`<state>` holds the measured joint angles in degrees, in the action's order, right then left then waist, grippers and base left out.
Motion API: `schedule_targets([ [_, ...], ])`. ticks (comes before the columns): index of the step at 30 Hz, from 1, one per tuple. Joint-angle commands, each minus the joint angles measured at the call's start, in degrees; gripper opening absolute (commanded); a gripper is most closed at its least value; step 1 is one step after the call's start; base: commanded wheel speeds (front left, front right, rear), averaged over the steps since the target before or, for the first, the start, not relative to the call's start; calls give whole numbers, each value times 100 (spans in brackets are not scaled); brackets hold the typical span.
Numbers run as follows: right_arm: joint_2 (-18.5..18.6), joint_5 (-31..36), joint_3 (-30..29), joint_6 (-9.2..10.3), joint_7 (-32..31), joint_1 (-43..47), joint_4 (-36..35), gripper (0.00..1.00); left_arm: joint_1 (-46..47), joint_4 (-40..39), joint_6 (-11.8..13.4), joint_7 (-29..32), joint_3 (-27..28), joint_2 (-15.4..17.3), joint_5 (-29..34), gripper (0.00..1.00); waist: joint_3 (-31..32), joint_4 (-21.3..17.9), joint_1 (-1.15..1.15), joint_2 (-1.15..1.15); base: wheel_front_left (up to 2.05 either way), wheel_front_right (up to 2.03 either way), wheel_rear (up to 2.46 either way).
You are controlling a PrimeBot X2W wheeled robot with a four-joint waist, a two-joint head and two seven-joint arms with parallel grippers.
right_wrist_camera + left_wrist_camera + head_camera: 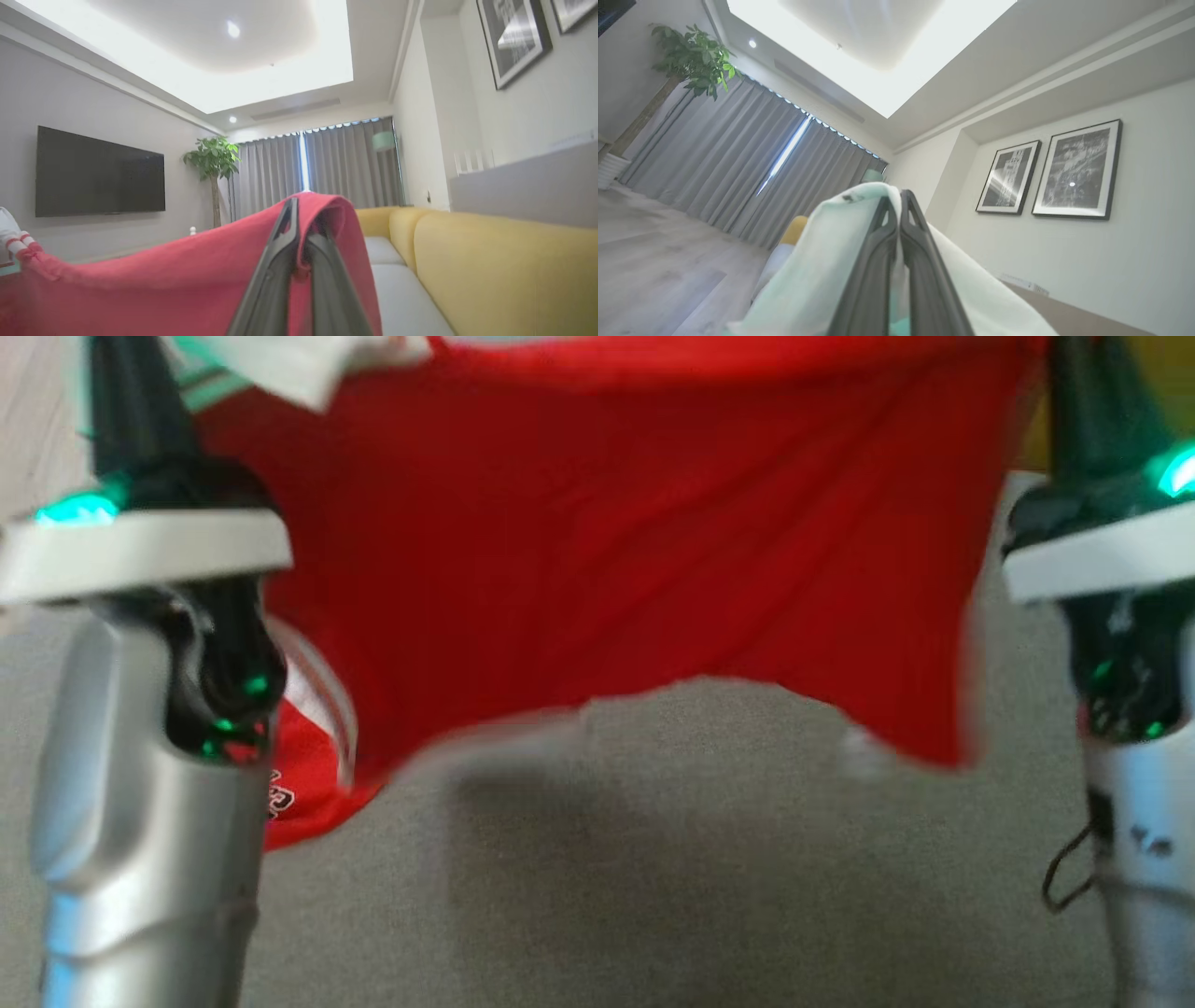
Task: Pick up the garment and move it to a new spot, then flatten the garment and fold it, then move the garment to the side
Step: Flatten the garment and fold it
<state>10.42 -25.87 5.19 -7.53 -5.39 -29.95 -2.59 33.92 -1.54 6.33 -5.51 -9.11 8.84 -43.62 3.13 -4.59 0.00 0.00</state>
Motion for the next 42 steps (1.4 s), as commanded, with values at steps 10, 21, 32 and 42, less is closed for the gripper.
schedule_targets([
  [10, 165, 238, 82, 4, -384, -562, -631, 0, 477, -1060, 356, 439, 410, 212, -229, 0, 37, -173, 0, 0, 0, 0, 0],
  [21, 355, 424, -131, 4, -1097, -1027, -162, 0, 1457, -374, 472, 1117, 377, 548, -288, 0, -1431, -335, 0, 0, 0, 0, 0],
  [32, 853, 772, 416, 4, 813, -4294, 3093, 0, 4722, 2878, -354, 323, 34, 727, 370, 0, -2763, -24, 0, 0, 0, 0, 0],
  [42, 999, 627, 857, 4, 1868, -4291, 4874, 0, 4691, 4235, -1168, -499, -357, 412, 416, 0, -2741, 323, 0, 0, 0, 0, 0],
])
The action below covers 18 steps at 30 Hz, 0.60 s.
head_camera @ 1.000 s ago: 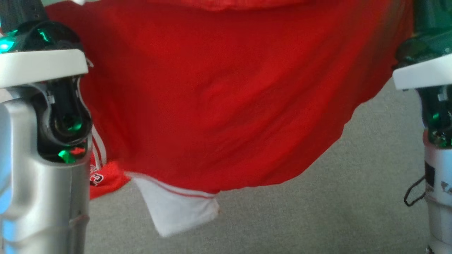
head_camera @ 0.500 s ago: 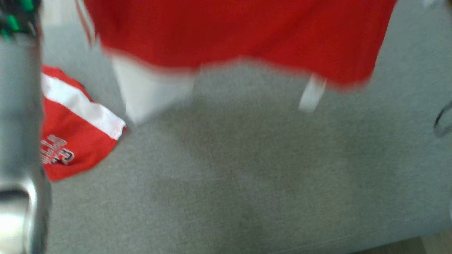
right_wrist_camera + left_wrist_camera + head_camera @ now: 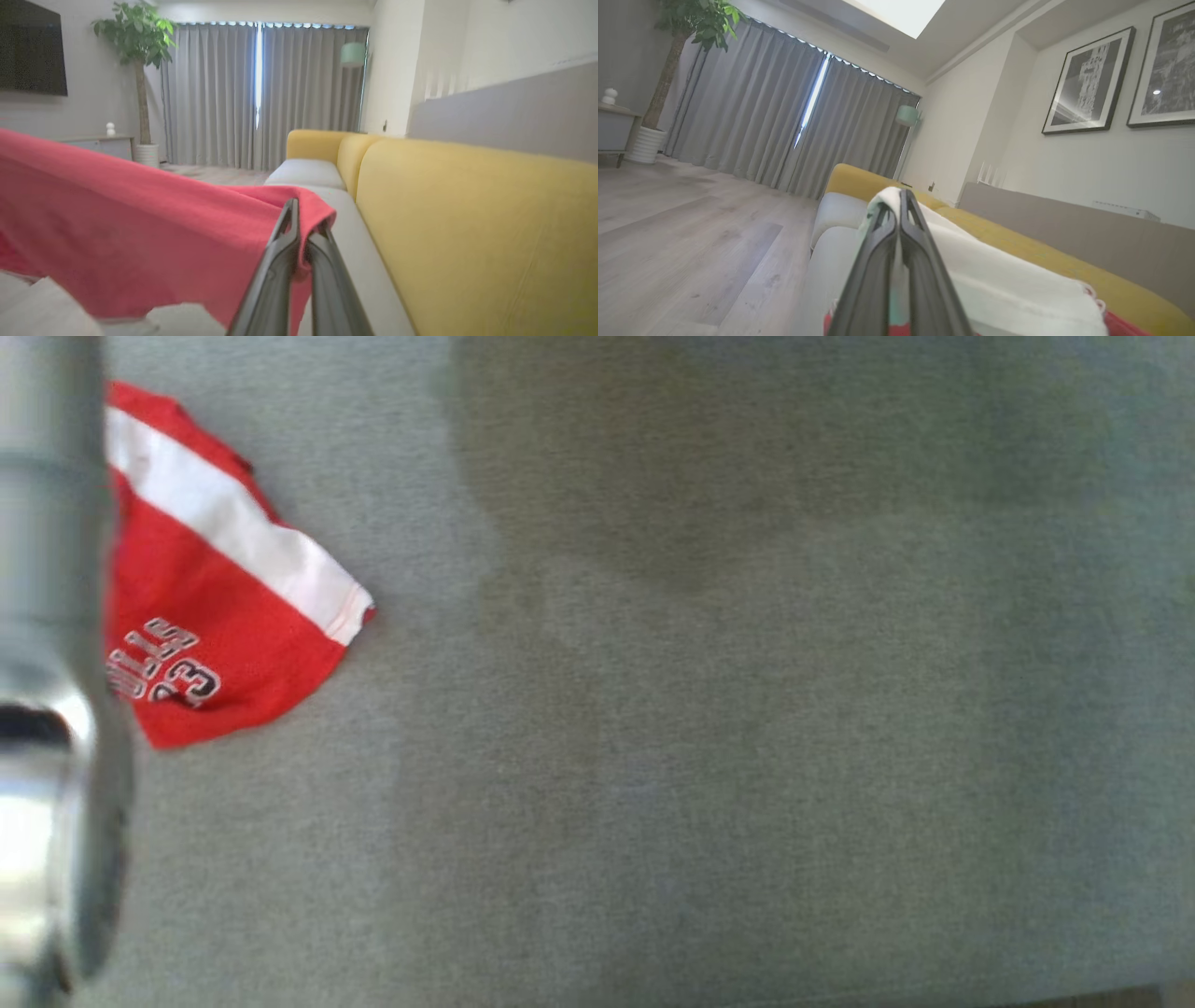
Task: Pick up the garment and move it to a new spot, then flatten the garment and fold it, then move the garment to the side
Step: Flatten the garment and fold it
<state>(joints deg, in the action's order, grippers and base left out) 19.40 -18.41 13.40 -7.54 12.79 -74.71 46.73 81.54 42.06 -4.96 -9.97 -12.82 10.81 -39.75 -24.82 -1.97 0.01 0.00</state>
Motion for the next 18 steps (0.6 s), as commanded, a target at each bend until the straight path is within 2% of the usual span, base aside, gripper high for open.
schedule_targets([
  [1, 139, -220, 145, 5, 36, 351, 44, 0, -267, -98, -92, -67, -70, 189, 21, 0, 91, 86, -1, 0, 0, 0, 0],
  [4, 233, -436, 391, 5, -75, 689, 190, 0, -695, -87, -159, -79, -223, 185, 7, 0, 172, 131, -1, 0, 0, 0, 0],
  [8, 513, -967, 1077, 5, -639, 1396, 307, 0, -1682, -254, -221, 22, -505, 314, -62, 0, 359, 180, -1, 0, 0, 0, 0],
  [13, 1035, -1694, 2032, 5, -1314, 2192, -17, 0, -2980, -803, -244, 397, -908, 586, -203, 0, 625, 252, -1, 0, 0, 0, 0],
  [18, 1600, -2196, 2945, 5, -1698, 2711, -500, 0, -4078, -1590, -249, 953, -1282, 973, -358, 0, 920, 312, -1, 0, 0, 0, 0],
])
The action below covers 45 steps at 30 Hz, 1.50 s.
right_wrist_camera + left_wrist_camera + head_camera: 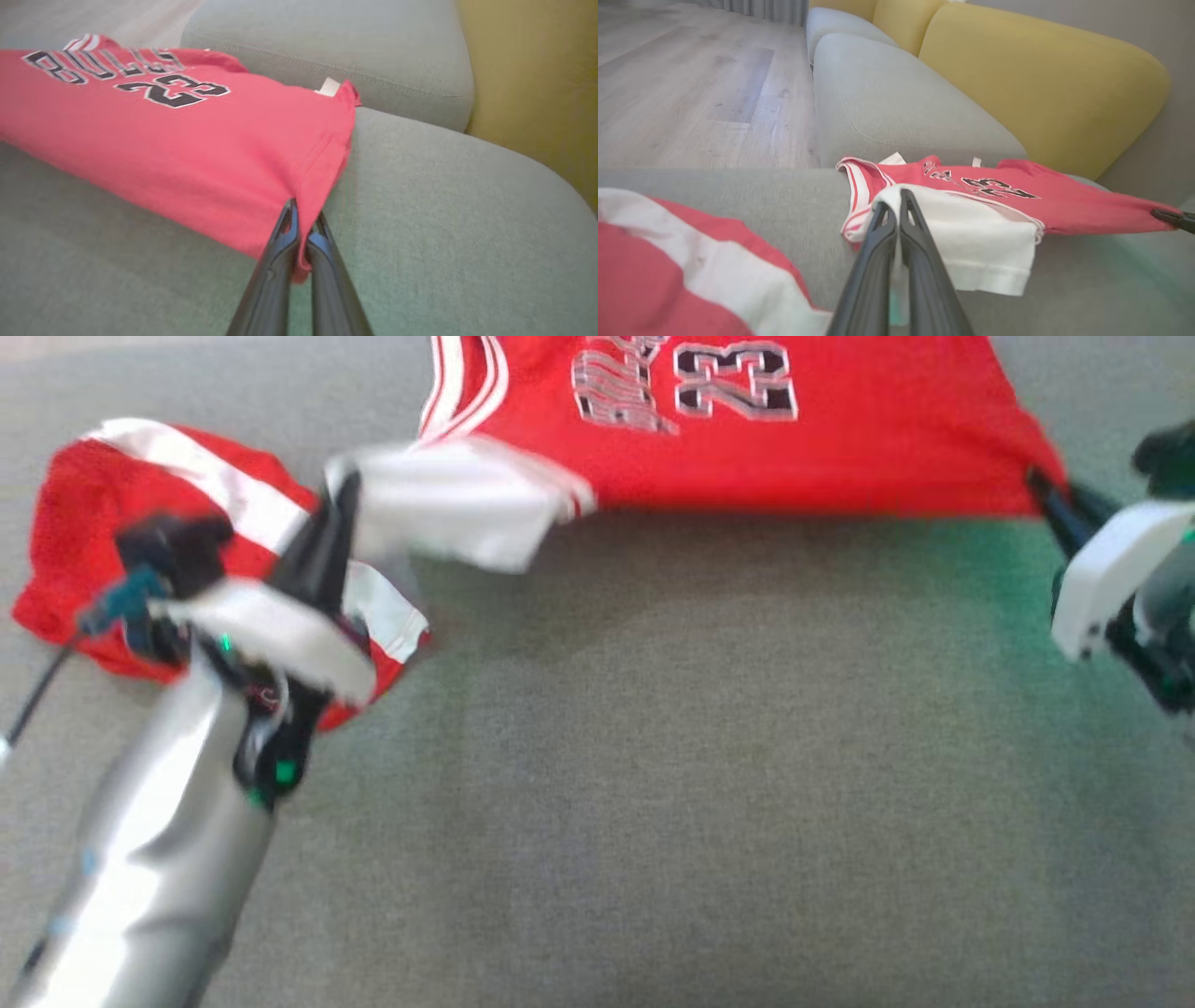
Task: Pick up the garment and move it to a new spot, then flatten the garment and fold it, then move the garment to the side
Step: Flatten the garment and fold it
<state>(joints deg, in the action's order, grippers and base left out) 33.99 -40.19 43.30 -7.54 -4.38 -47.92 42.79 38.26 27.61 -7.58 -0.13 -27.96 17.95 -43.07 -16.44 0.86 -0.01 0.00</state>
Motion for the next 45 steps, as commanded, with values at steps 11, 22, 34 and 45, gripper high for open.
schedule_targets([
  [11, 935, -737, 1130, 5, -314, 447, -440, 0, -1416, -1889, 66, 1236, -271, 1069, -429, 0, 741, -22, 1, 0, 0, 0, 0],
  [22, 1410, -1775, 1698, 5, -876, 979, -953, 0, -2582, -3283, 297, 2212, -475, 1595, -1145, 0, 1385, -150, 1, 0, 0, 0, 0],
  [34, 1539, -2015, 1762, 5, -894, 1011, -1311, 0, -2730, -3728, 573, 2235, -333, 1740, -1192, 0, 1281, -210, 1, 0, 0, 0, 0],
  [45, 1275, -2051, 1586, 5, -1041, 575, -1110, 0, -1797, -3210, 614, 2413, -224, 1616, -1036, 0, 801, -235, 1, 0, 0, 0, 0],
])
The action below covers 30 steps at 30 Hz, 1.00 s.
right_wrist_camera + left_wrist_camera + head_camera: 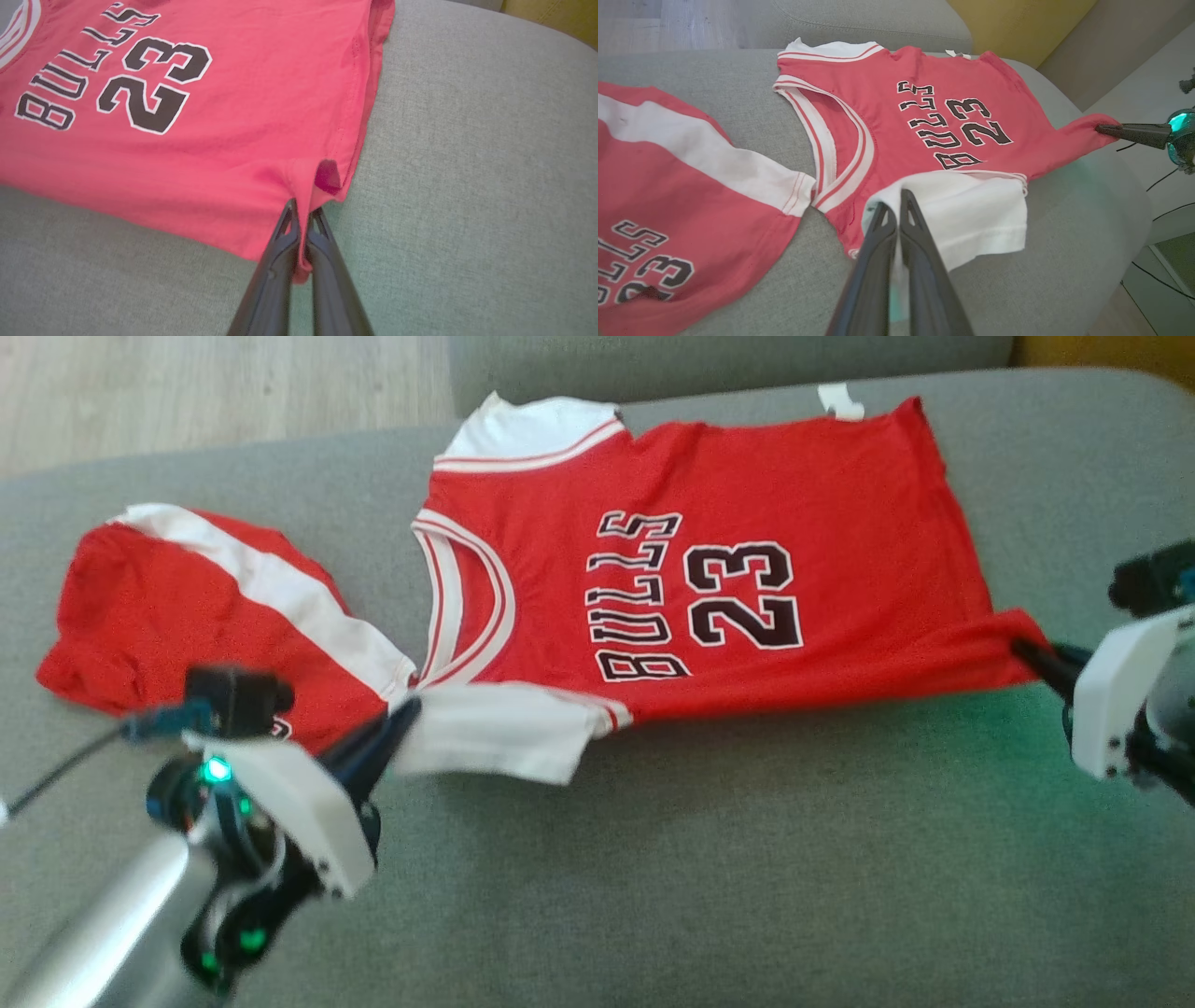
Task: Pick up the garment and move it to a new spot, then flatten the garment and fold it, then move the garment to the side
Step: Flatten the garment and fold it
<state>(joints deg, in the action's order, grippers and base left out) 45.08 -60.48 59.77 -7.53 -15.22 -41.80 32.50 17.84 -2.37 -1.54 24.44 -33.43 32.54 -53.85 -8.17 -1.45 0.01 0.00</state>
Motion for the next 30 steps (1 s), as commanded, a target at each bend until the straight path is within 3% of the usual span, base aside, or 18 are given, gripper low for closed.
schedule_targets([
  [1, 97, -42, -113, 4, -11, -151, 7, 0, 519, -73, -14, 55, 299, 120, 92, 0, -148, -2, -1, 0, 0, 0, 0],
  [12, -300, -39, -263, 4, -350, -882, 692, 0, 2337, 1527, -353, 613, -56, -129, 570, 0, -773, -13, -1, 0, 0, 0, 0],
  [19, -507, -9, -241, 4, -294, -1173, 990, 0, 2999, 2296, -504, 562, -379, -285, 886, 0, -1013, -14, -1, 0, 0, 0, 0],
  [20, -525, 40, -259, 4, -194, -1238, 1063, 47, 3093, 2378, -513, 485, -406, -330, 942, 7, -1047, -8, -1, 0, 0, 0, 0],
  [21, -557, 73, -280, 4, -114, -1289, 1157, 100, 3190, 2461, -518, 359, -416, -387, 1009, 95, -1076, -3, -1, 0, 0, 0, 0],
  [22, -589, 137, -290, 4, -1, -1352, 1240, 100, 3281, 2553, -504, 205, -408, -458, 1079, 100, -1099, 0, -1, 0, 0, 0, 0],
  [30, -923, 485, -671, 4, 1526, -1734, 1861, 100, 3738, 3113, -210, -1656, -15, -1006, 1436, 100, -1066, -16, -1, 0, 0, 0, 0],
])
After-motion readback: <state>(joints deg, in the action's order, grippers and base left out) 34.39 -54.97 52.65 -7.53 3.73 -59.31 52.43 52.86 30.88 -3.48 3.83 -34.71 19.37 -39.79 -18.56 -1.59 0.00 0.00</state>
